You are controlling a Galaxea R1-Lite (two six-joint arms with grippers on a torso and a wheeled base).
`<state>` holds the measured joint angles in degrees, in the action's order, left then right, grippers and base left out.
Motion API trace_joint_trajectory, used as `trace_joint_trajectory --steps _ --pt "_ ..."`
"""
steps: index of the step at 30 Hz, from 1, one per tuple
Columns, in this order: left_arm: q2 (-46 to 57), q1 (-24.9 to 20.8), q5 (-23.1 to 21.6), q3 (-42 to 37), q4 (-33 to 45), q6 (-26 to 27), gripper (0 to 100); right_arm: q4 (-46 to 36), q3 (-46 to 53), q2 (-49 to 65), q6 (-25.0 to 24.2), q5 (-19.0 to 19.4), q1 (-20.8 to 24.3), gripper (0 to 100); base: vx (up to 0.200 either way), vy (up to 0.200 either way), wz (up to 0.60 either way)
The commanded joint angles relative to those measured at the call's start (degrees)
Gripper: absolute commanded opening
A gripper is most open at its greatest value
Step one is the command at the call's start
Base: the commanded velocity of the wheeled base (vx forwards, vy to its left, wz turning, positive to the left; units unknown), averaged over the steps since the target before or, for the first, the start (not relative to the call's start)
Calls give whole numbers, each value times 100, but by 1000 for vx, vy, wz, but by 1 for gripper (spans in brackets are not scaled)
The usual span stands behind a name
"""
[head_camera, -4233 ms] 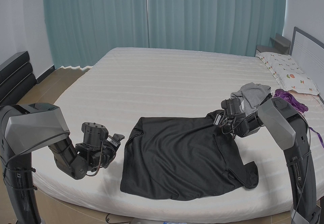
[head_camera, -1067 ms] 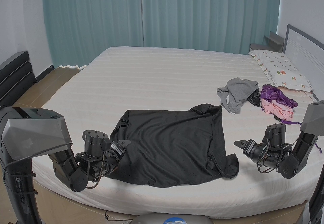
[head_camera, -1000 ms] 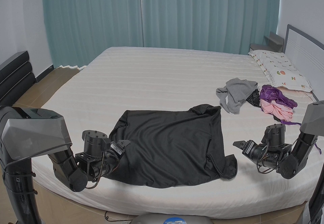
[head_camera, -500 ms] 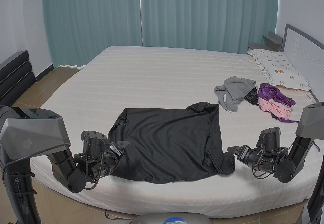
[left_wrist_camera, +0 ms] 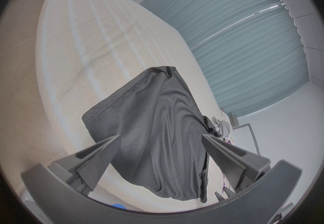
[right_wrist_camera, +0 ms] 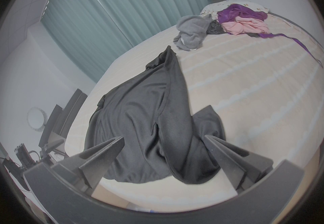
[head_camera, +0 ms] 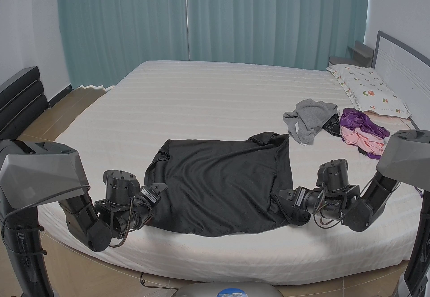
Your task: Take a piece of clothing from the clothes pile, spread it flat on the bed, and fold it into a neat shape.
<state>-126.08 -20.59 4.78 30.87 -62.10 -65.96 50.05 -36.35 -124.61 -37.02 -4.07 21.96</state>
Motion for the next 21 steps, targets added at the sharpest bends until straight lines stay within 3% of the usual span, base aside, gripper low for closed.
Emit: trace_joint_trajectory --steps 1,13,21 --pt "-58 117 -30 33 -30 13 100 -435 -856 -740 195 -23 230 100 0 0 0" --pt "-330 196 -47 165 -48 13 100 -1165 -2166 -1294 828 -32 213 100 0 0 0" --pt "-330 204 -65 165 -57 5 100 -1332 -2649 -1733 1074 -384 221 100 0 0 0"
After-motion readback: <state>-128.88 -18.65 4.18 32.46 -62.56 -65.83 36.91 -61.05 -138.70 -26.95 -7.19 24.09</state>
